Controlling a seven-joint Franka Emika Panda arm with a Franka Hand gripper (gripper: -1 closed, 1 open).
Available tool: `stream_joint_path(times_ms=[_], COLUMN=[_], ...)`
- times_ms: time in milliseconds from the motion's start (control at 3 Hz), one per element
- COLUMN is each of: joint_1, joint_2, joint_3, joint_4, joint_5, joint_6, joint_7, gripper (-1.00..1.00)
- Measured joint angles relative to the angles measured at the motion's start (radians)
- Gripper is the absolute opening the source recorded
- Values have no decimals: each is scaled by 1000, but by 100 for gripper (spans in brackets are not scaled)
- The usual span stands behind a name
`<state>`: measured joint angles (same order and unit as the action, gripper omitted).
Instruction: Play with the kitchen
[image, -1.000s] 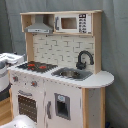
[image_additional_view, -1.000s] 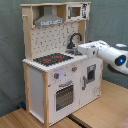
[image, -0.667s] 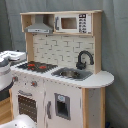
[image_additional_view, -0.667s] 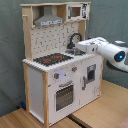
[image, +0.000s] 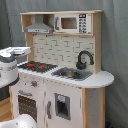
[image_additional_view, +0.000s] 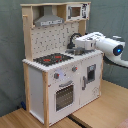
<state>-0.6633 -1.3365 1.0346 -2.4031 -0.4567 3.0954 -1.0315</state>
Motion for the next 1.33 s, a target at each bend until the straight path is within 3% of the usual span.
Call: stream_joint_path(times_ms=[1000,1333], joint_1=[-157,-224], joint_2=[102,136], joint_3=[-24,-36], joint_4=[23,53], joint_5=[1,1], joint_6=[251,313], joint_7=[-26,-26], gripper=[100,100])
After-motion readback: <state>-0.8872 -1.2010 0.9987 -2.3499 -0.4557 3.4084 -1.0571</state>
